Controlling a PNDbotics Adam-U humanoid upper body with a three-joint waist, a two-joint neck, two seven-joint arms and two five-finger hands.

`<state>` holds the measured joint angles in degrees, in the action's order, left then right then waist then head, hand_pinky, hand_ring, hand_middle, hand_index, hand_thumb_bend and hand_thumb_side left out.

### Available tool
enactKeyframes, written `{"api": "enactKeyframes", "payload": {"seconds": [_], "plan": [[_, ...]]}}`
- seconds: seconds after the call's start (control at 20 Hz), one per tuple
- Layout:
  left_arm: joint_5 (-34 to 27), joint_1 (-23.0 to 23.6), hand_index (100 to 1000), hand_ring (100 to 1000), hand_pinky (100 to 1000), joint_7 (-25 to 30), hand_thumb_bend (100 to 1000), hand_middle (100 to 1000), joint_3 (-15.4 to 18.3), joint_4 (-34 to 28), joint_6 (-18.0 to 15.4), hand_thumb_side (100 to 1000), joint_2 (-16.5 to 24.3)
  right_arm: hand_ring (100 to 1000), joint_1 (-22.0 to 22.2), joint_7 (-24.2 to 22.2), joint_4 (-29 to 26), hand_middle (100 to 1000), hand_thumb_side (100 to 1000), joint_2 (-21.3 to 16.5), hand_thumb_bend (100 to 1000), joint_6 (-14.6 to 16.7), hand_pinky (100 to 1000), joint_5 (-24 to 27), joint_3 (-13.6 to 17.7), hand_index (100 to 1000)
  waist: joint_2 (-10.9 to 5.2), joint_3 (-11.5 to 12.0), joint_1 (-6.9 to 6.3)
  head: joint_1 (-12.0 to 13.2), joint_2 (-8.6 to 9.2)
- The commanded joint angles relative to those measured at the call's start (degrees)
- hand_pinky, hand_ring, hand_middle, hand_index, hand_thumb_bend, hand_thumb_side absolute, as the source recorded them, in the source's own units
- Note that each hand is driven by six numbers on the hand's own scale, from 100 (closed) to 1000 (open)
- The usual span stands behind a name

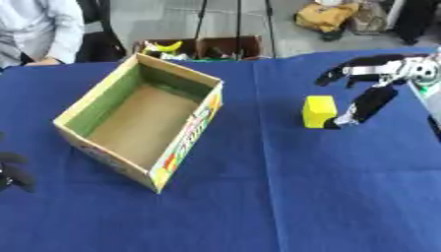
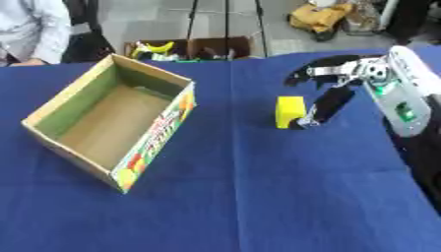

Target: Pick up objects on the table and place them in the box.

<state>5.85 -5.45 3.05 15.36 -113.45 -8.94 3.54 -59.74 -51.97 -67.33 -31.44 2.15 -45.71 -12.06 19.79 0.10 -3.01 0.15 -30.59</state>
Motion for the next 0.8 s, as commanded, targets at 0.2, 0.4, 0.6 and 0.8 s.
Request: {"api": "enactKeyframes", "payload": {"seconds": [0.2, 0.4, 0.6, 0.8], "plan": [[0.06, -0.23, 854, 418, 370, 0.39, 100, 522, -0.32, -1.14, -0.09, 977, 0.53, 1000, -2.25, 0.9, 1.87, 901, 392, 0.12, 443, 0.69, 847, -4.6, 0.26, 977, -0.73, 0.29, 0.09, -0.44, 0.85], [0.09, -0.29, 854, 418, 370, 0.49, 100, 522, -0.38, -1.14, -0.1, 978, 0.42, 1000, -2.55, 2.26, 3.15, 899, 396, 0.76, 423, 0.7, 841, -6.37, 0.3, 972, -0.5, 0.47, 0.08, -0.55, 0.99], [0.1, -0.32, 854, 418, 370, 0.57, 100, 523, -0.44, -1.14, -0.17, 979, 0.34, 1000, -2.84, 3.63, 4.74, 896, 394, 1.47, 408, 0.55, 835, -8.84, 0.27, 968, -0.32, 0.78, 0.03, -0.7, 1.12], [0.13, -0.36, 854, 419, 370, 0.71, 100, 523, -0.51, -1.14, -0.21, 979, 0.24, 1000, -3.23, 4.56, 6.62, 890, 388, 2.1, 390, 0.66, 826, -10.68, 0.24, 958, -0.09, 0.96, -0.01, -0.82, 1.24]]}}
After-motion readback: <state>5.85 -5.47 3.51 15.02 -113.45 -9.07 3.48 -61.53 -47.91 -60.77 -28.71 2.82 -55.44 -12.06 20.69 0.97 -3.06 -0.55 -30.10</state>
